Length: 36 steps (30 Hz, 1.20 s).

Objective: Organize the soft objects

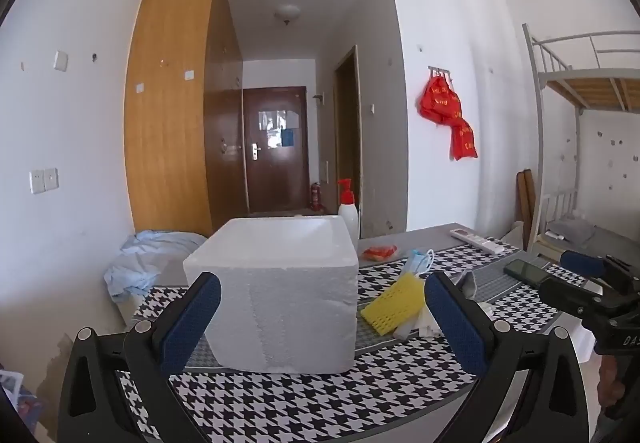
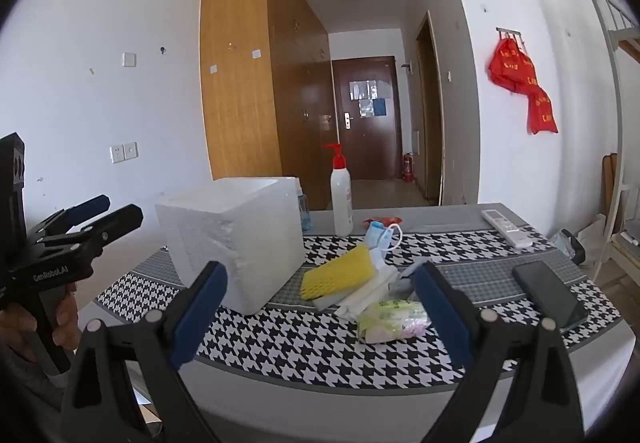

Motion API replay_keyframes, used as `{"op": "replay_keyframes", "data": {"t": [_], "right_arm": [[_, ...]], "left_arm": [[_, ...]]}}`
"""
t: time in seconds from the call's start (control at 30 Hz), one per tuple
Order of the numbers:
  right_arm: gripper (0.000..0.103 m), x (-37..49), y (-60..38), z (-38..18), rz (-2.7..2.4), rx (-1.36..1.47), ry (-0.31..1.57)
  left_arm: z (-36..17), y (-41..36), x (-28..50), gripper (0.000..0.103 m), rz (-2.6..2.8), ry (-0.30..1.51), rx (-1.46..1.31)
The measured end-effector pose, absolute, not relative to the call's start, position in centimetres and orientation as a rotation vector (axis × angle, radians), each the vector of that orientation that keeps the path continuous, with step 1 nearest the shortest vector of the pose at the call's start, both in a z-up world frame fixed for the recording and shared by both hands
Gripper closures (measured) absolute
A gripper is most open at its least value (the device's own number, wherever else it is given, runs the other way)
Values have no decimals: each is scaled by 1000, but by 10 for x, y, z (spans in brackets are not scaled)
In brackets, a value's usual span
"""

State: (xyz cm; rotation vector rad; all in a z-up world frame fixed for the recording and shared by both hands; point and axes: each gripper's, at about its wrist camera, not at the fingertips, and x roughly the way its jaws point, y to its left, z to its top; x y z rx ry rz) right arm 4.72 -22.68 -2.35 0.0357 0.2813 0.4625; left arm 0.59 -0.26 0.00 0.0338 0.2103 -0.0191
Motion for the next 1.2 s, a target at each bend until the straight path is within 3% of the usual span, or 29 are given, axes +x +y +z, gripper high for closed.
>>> {"op": "replay_keyframes", "data": {"t": [1.2], "right_arm": [[6, 50, -229, -21, 447, 34, 283]], "left_arm": [[-5, 3, 11, 1, -9, 215, 19]]}}
